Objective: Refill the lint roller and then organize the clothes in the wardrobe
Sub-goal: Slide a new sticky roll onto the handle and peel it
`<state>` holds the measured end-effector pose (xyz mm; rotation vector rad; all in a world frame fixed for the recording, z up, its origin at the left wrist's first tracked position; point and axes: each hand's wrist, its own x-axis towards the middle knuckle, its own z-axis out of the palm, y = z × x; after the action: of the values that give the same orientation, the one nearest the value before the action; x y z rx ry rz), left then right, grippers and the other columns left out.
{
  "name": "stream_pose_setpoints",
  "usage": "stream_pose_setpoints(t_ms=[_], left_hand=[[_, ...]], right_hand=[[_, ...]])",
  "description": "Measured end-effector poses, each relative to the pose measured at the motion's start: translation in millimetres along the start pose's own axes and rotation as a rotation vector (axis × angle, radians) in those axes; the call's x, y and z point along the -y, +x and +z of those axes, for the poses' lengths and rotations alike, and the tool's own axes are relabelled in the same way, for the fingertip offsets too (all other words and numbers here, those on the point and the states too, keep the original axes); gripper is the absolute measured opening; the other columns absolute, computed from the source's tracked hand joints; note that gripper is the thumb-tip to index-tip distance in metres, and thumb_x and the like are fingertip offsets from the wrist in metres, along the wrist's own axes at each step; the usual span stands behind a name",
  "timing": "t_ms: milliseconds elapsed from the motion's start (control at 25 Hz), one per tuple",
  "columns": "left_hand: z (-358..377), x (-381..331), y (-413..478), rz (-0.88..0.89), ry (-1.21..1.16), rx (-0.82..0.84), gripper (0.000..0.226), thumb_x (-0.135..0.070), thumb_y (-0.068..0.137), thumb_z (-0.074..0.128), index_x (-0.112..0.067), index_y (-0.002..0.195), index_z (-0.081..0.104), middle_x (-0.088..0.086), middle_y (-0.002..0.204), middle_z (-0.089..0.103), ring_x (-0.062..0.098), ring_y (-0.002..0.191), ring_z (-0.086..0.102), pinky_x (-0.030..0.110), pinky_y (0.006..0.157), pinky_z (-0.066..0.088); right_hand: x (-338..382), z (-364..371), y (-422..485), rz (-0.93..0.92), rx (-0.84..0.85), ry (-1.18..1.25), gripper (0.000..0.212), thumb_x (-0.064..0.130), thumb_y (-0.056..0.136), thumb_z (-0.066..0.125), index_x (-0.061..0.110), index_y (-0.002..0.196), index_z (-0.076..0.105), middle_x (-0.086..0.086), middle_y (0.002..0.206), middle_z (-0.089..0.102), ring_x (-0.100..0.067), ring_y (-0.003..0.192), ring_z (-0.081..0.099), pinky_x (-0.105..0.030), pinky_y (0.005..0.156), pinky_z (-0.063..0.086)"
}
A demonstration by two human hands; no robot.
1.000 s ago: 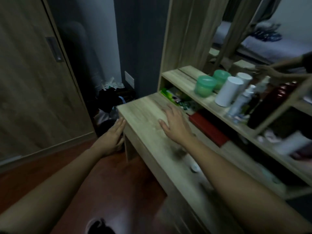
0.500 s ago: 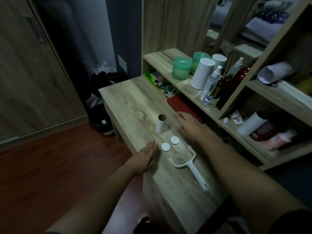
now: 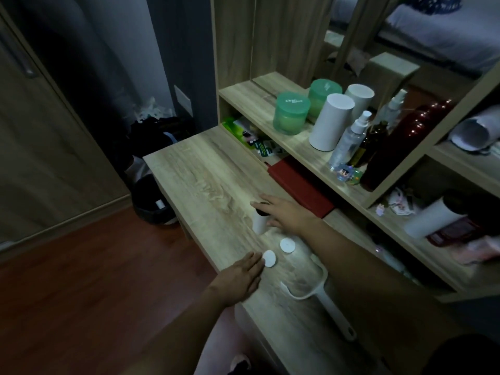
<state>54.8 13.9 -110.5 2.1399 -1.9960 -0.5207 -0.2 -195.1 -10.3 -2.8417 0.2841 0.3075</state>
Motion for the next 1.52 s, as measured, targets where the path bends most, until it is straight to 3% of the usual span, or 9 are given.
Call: stream_pose_setpoints(t_ms=[160, 360, 560, 800, 880, 1040, 1160, 1240, 1520], left_hand=[[-3, -11, 7, -0.014, -0.017, -0.159, 0.048, -0.038, 0.089, 0.035, -0.008, 0.119, 0.058, 0.012, 0.126, 0.061, 0.025, 0.099, 0.066, 0.028, 0.073, 0.054], [-13, -21, 20, -0.117, -0.007, -0.314, 0.027, -0.036, 0.081, 0.041, -0.013, 0.095, 0.046, 0.007, 0.097, 0.063, 0.022, 0.056, 0.061, 0.023, 0.042, 0.034], [7, -11, 40, -0.050, 0.229, -0.363, 0.041, -0.037, 0.086, 0.039, -0.017, 0.115, 0.060, 0.008, 0.113, 0.066, 0.022, 0.073, 0.063, 0.025, 0.050, 0.050], [2, -9, 39, -0.031, 0.246, -0.248, 0.025, -0.027, 0.086, 0.048, -0.017, 0.100, 0.065, 0.007, 0.098, 0.068, 0.021, 0.076, 0.059, 0.029, 0.063, 0.050], [-10, -8, 39, -0.147, 0.036, -0.232, 0.026, -0.031, 0.089, 0.050, -0.016, 0.108, 0.059, 0.006, 0.101, 0.066, 0.022, 0.087, 0.058, 0.029, 0.075, 0.045], [-63, -3, 36, -0.713, -1.104, -0.611, 0.029, -0.034, 0.086, 0.060, -0.029, 0.114, 0.052, -0.001, 0.088, 0.066, 0.013, 0.078, 0.064, 0.024, 0.072, 0.049], [-101, -5, 40, -0.748, -1.798, -0.871, 0.013, -0.008, 0.090, 0.054, -0.011, 0.097, 0.064, 0.011, 0.084, 0.063, 0.017, 0.076, 0.062, 0.021, 0.067, 0.052], [-118, -14, 40, -0.682, -1.817, -0.868, 0.009, -0.003, 0.087, 0.057, -0.004, 0.086, 0.066, 0.016, 0.088, 0.065, 0.020, 0.081, 0.063, 0.019, 0.068, 0.052], [-136, -40, 25, -0.437, -1.852, -0.935, 0.018, -0.005, 0.084, 0.060, -0.001, 0.100, 0.068, 0.008, 0.099, 0.073, 0.015, 0.099, 0.067, 0.019, 0.080, 0.052]], right_hand=[[-5, -2, 5, 0.019, -0.018, 0.065, 0.055, 0.013, 0.090, 0.055, 0.018, 0.142, 0.036, -0.009, 0.143, 0.040, -0.029, 0.123, 0.048, -0.043, 0.097, 0.044], [-8, -6, 10, 0.032, -0.025, 0.086, 0.055, 0.017, 0.091, 0.055, 0.019, 0.141, 0.034, -0.006, 0.137, 0.044, -0.026, 0.116, 0.051, -0.042, 0.094, 0.046], [-15, -5, 10, 0.037, -0.018, 0.144, 0.055, 0.018, 0.090, 0.056, 0.019, 0.141, 0.036, -0.006, 0.136, 0.045, -0.025, 0.117, 0.050, -0.036, 0.095, 0.044], [-17, -10, -1, 0.140, -0.098, 0.321, 0.054, 0.016, 0.087, 0.060, 0.015, 0.137, 0.041, -0.009, 0.135, 0.047, -0.024, 0.121, 0.048, -0.029, 0.098, 0.037], [-13, -7, -17, 0.239, -0.279, 0.505, 0.051, 0.016, 0.086, 0.063, 0.013, 0.133, 0.045, -0.009, 0.132, 0.051, -0.020, 0.119, 0.050, -0.023, 0.096, 0.038], [6, 9, -58, 0.399, -0.560, 1.169, 0.040, 0.005, 0.088, 0.058, 0.007, 0.126, 0.044, -0.010, 0.122, 0.057, -0.004, 0.103, 0.062, -0.018, 0.085, 0.051], [24, 18, -77, 0.434, -0.610, 1.428, 0.034, -0.004, 0.089, 0.051, 0.010, 0.119, 0.044, -0.008, 0.115, 0.058, 0.006, 0.088, 0.065, -0.011, 0.073, 0.051], [32, 19, -82, 0.422, -0.604, 1.483, 0.035, 0.000, 0.090, 0.052, 0.015, 0.120, 0.044, -0.002, 0.116, 0.059, 0.001, 0.092, 0.065, -0.011, 0.073, 0.051], [56, 9, -84, 0.305, -0.692, 1.548, 0.034, -0.001, 0.089, 0.052, 0.023, 0.113, 0.048, 0.004, 0.116, 0.061, 0.002, 0.099, 0.063, -0.015, 0.079, 0.051]])
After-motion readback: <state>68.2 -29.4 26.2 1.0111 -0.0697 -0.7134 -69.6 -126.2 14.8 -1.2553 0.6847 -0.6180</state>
